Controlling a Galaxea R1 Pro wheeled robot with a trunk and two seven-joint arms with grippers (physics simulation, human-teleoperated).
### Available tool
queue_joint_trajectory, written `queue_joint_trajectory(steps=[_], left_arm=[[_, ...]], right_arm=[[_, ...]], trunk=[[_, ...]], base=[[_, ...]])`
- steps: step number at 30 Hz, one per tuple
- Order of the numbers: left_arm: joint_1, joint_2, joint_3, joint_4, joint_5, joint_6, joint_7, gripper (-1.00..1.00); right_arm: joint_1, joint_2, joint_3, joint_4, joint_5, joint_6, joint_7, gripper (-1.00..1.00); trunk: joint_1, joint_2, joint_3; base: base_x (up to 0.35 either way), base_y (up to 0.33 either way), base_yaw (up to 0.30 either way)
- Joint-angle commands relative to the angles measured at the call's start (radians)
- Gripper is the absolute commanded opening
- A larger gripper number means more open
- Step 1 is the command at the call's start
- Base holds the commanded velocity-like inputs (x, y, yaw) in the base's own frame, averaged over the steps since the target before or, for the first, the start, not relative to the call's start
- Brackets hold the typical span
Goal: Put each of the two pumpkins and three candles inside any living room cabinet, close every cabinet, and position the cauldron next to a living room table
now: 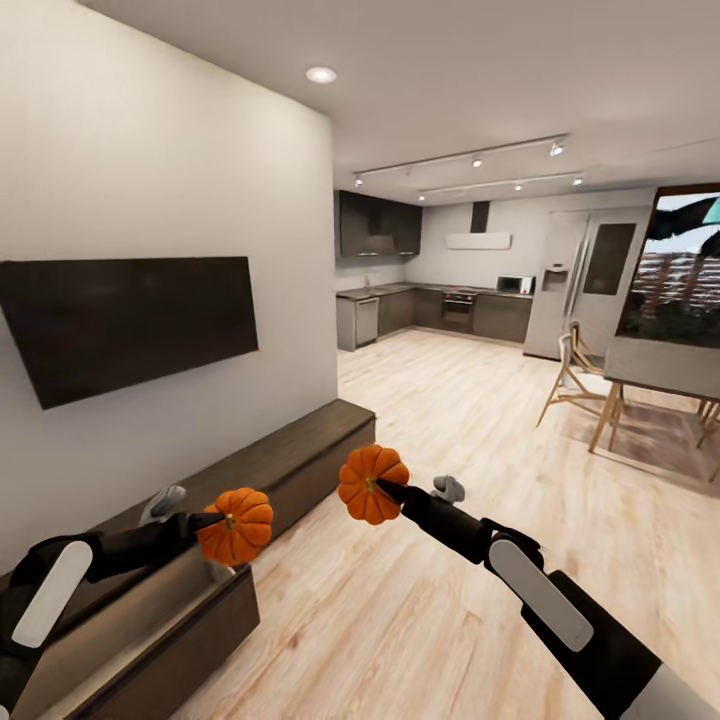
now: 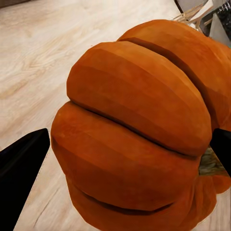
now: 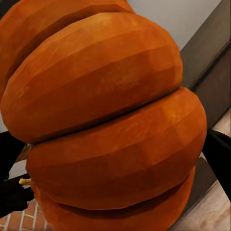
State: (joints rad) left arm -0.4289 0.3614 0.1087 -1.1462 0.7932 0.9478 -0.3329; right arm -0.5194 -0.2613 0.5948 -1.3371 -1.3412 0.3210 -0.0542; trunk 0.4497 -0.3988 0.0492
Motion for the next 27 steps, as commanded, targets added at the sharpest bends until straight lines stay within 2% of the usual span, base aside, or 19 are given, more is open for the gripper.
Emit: queue_joint_trajectory(steps=[1,14,20,27], left_arm=[[-0.001,0.0,0.002,0.0,0.008,0.006,-0.009,-1.0],[-0.001,0.001,0.002,0.0,0.01,0.006,-0.009,-1.0],[-0.001,0.002,0.002,0.0,0.008,0.005,-0.008,-1.0],[-0.001,0.001,0.002,0.0,0.008,0.006,-0.008,-1.0]], right_arm=[[-0.001,-0.001,0.001,-0.002,-0.012,0.0,-0.005,-1.0],[-0.001,0.001,0.002,0.01,-0.01,0.0,-0.007,-1.0],[-0.001,0.017,0.002,0.01,0.023,0.001,-0.009,-1.0],[-0.001,0.026,0.002,0.012,0.029,0.001,-0.012,-1.0]], trunk=[[0.0,-0.001,-0.001],[0.0,-0.001,-0.006],[0.0,-0.001,-0.008],[0.0,-0.001,-0.011]], base=[[0.0,0.0,0.279],[0.008,-0.006,0.279],[0.17,-0.11,0.279],[0.16,-0.151,0.279]])
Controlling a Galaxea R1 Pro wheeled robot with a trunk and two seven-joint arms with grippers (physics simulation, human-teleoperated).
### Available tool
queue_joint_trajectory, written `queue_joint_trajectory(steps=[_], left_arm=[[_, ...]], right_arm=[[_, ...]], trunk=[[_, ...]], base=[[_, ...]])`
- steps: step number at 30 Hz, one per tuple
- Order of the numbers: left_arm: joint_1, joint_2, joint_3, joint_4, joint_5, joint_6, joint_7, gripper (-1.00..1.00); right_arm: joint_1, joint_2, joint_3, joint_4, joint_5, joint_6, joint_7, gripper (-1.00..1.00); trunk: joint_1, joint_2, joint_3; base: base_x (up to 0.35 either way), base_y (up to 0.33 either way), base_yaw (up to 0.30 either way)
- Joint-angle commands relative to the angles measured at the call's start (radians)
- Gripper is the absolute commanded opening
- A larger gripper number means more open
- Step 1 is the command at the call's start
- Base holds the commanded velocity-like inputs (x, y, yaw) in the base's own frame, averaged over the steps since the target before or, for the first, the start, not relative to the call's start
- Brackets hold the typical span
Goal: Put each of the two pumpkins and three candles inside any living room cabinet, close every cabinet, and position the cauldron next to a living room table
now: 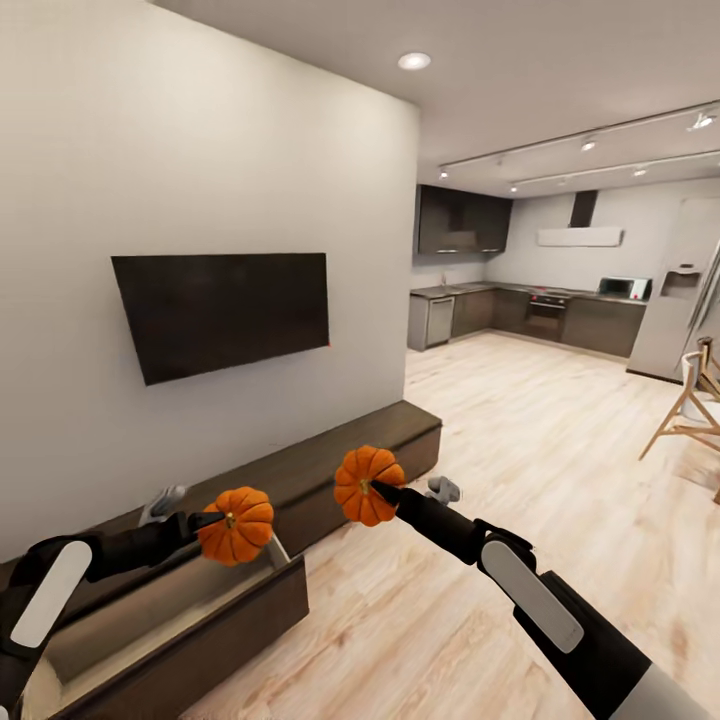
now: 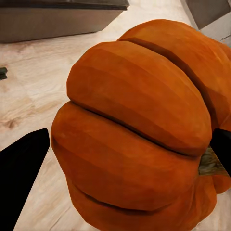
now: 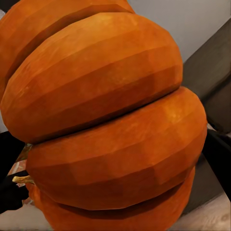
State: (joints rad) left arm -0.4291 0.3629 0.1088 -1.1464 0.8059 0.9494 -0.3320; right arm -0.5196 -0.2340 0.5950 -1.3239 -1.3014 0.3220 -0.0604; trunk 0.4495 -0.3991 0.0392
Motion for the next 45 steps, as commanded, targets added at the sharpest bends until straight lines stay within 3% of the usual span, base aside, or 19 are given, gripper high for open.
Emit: queue_joint_trajectory(steps=[1,36,45], left_arm=[[-0.001,-0.001,0.002,0.001,-0.005,0.005,-0.009,-1.0],[-0.001,-0.002,0.0,0.001,-0.005,0.005,-0.009,-1.0],[-0.001,-0.002,0.0,0.001,-0.005,0.005,-0.009,-1.0]], right_arm=[[0.0,-0.001,0.001,-0.002,-0.01,0.0,-0.006,-1.0],[0.0,-0.001,0.0,-0.003,-0.01,0.0,-0.006,-1.0],[0.0,-0.001,0.002,-0.004,-0.01,0.0,-0.006,-1.0]], trunk=[[0.0,-0.001,-0.001],[0.0,-0.001,-0.014],[0.0,-0.001,-0.017]], base=[[0.04,-0.05,0.279],[0.002,-0.003,0.279],[0.035,-0.193,0.279]])
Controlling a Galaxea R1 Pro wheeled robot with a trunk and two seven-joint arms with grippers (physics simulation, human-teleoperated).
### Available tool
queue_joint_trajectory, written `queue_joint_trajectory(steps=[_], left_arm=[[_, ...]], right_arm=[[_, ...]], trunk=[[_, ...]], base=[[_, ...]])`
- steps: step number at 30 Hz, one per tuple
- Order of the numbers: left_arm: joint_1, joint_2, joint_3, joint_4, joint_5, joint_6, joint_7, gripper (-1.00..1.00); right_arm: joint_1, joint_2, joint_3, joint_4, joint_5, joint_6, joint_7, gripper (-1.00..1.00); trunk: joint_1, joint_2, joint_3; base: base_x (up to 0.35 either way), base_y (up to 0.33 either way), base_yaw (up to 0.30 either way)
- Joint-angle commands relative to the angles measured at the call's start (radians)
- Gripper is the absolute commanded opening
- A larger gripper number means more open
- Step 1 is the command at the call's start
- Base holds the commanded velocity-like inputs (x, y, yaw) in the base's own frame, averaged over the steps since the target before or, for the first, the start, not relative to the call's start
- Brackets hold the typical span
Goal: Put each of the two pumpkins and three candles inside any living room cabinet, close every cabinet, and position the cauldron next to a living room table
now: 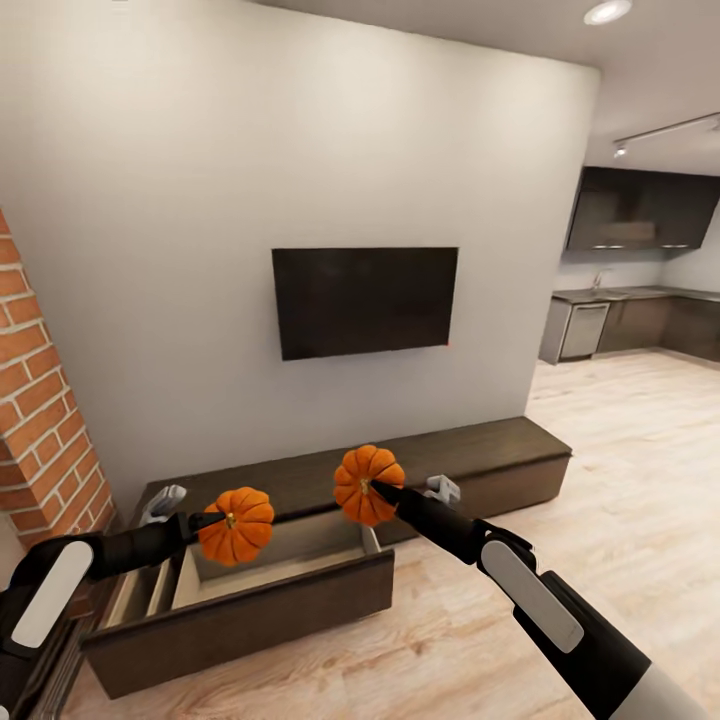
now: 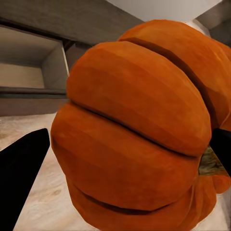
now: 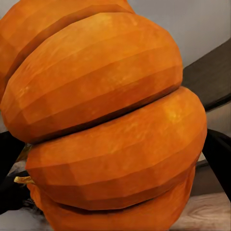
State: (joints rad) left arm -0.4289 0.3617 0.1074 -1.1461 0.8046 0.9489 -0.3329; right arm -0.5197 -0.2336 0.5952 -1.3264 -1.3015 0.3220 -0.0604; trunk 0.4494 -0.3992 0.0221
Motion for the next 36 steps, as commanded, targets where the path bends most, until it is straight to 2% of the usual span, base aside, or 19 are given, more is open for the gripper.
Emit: queue_joint_trajectory(steps=[1,16,27,36], left_arm=[[-0.001,-0.001,0.002,0.0,-0.004,0.005,-0.008,-1.0],[-0.001,0.0,0.003,0.0,-0.004,0.005,-0.008,-1.0],[-0.001,0.0,0.003,0.0,-0.003,0.005,-0.008,-1.0],[-0.002,0.002,0.003,0.0,-0.001,0.005,-0.009,-1.0]], right_arm=[[0.0,-0.001,0.001,-0.002,-0.01,0.0,-0.006,-1.0],[0.0,-0.001,0.0,-0.003,-0.01,-0.001,0.0,-1.0],[0.0,-0.002,0.0,-0.007,-0.01,-0.001,0.002,-1.0],[0.0,-0.002,0.0,-0.013,-0.01,-0.001,0.002,-1.0]], trunk=[[0.001,-0.001,-0.001],[0.001,-0.001,-0.006],[0.001,-0.001,-0.007],[0.001,-0.001,-0.007]], base=[[0.137,-0.258,0.279],[0.231,-0.101,0.268],[0.236,-0.024,0.024],[0.104,0.0,0.0]])
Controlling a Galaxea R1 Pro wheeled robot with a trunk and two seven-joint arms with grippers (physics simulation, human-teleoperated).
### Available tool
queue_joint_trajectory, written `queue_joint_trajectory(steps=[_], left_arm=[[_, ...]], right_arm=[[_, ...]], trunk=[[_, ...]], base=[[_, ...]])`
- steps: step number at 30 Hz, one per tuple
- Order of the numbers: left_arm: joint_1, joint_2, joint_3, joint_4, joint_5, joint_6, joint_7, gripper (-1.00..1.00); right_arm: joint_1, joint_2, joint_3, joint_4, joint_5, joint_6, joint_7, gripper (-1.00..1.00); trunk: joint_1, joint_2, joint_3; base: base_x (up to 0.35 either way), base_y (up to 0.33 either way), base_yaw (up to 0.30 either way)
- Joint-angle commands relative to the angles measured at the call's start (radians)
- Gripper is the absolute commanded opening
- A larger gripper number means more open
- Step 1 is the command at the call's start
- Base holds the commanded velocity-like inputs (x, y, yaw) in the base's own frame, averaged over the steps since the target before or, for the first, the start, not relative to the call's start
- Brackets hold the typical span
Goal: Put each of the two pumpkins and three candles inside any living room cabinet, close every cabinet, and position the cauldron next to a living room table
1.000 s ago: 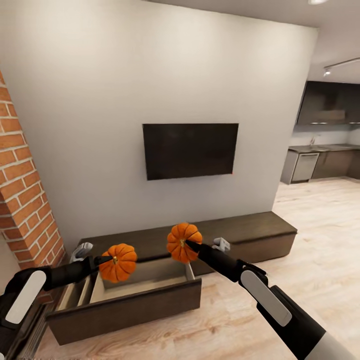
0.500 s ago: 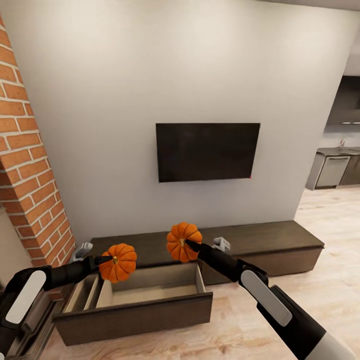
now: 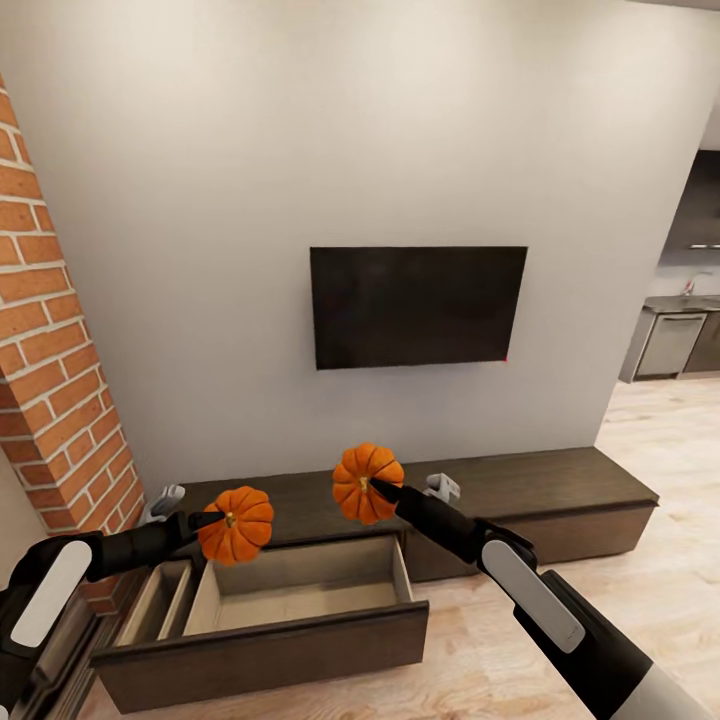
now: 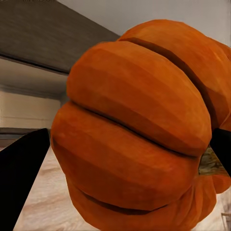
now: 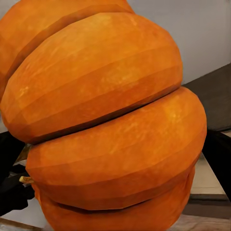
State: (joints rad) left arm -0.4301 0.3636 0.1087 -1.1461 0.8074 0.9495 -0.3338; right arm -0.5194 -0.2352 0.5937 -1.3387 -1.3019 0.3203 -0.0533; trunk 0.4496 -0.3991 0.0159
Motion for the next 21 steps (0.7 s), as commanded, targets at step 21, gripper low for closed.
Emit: queue_joint_trajectory(steps=[21], left_arm=[[0.0,0.003,0.003,0.0,-0.004,0.005,-0.008,-1.0]], right_arm=[[-0.001,0.001,0.003,-0.001,-0.009,0.0,-0.013,-1.0]], trunk=[[0.0,-0.001,0.0]], base=[[0.098,0.03,0.125]])
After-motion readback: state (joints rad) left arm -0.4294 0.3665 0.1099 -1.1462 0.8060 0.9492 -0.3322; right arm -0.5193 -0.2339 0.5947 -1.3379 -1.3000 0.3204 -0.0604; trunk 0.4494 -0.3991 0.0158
